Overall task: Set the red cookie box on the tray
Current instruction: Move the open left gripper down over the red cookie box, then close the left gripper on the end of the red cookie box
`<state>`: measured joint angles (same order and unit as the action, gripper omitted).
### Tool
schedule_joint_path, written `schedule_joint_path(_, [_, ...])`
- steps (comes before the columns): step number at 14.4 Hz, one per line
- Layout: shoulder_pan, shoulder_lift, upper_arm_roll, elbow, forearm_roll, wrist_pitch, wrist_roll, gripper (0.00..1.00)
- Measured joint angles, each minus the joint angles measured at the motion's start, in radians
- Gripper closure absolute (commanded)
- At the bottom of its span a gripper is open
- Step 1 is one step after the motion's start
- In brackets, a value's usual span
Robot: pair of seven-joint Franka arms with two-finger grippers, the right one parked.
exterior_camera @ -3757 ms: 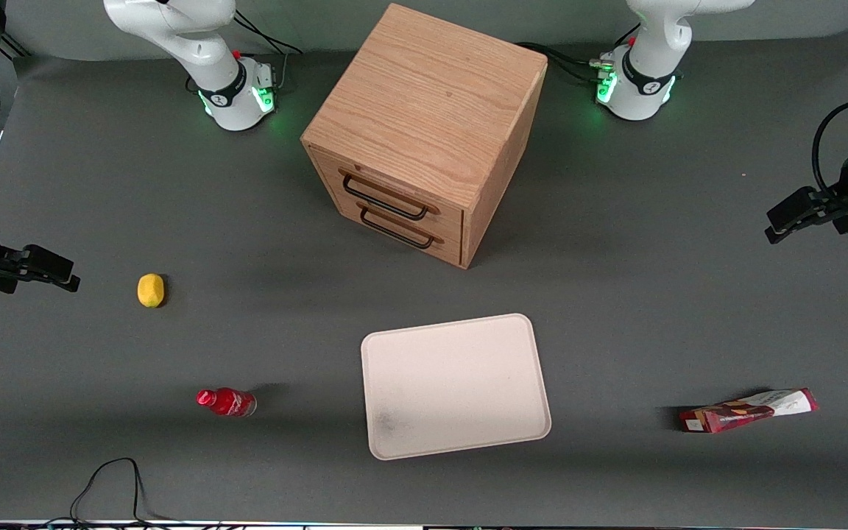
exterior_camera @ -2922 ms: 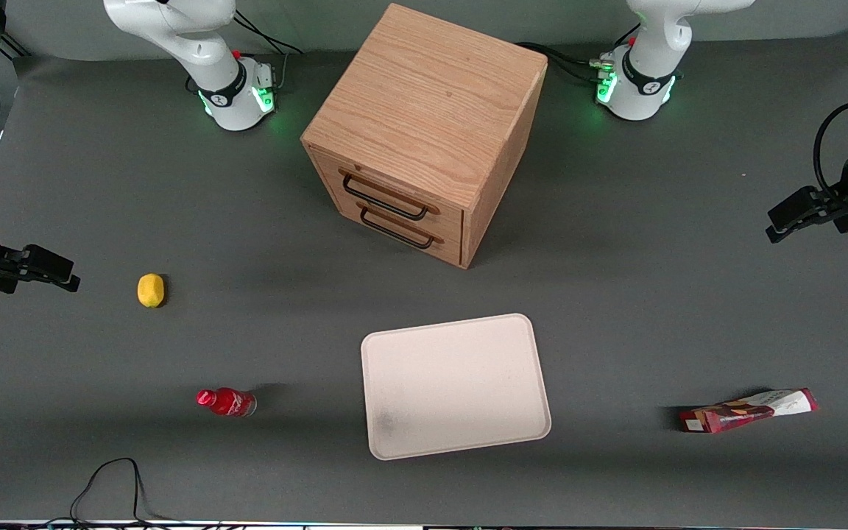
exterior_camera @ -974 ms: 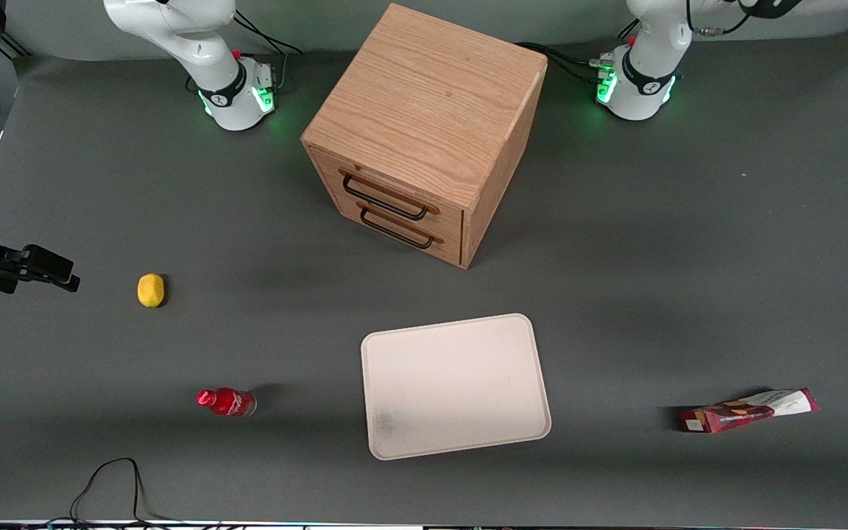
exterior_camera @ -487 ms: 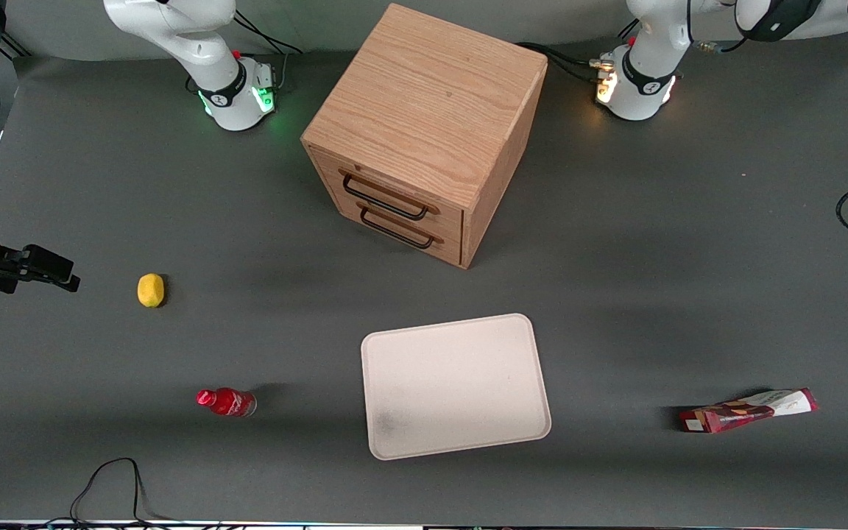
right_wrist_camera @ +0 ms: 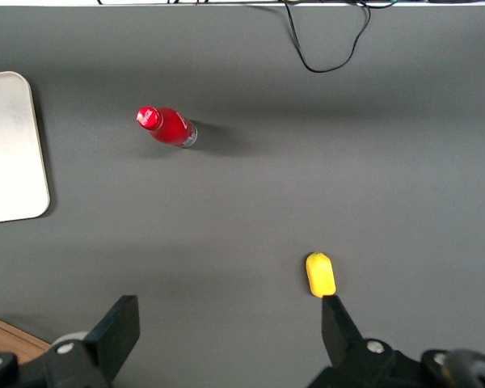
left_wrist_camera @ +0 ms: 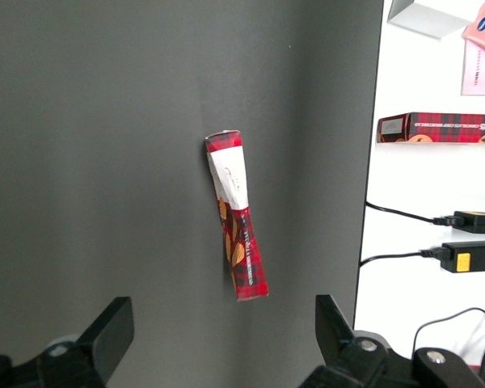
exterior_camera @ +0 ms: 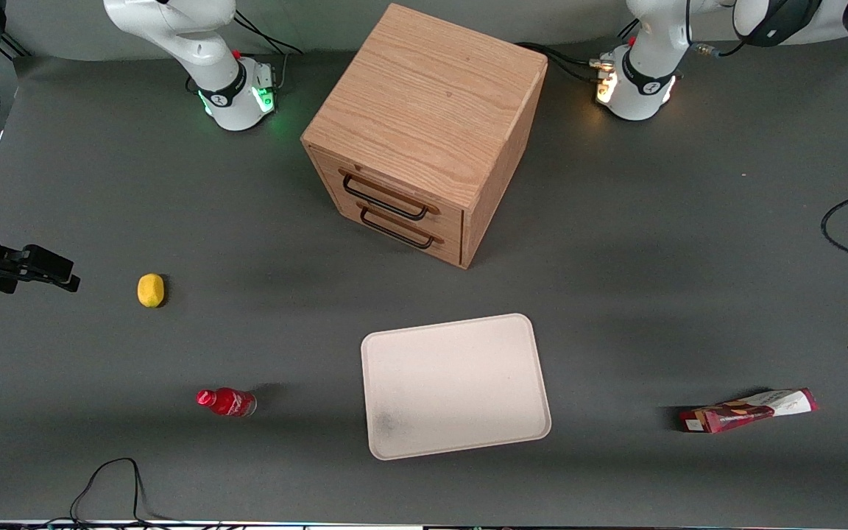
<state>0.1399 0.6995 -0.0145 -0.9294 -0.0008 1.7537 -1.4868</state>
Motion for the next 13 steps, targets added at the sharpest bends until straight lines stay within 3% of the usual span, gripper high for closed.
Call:
schedule_joint_path(5, [-0.007, 0.062, -0.001, -0.118, 0.022, 0.141, -0.001, 0.0])
schedule_joint_path(13, [-0.031, 0.198, -0.002, -0.152, 0.029, 0.327, -0.006, 0.0])
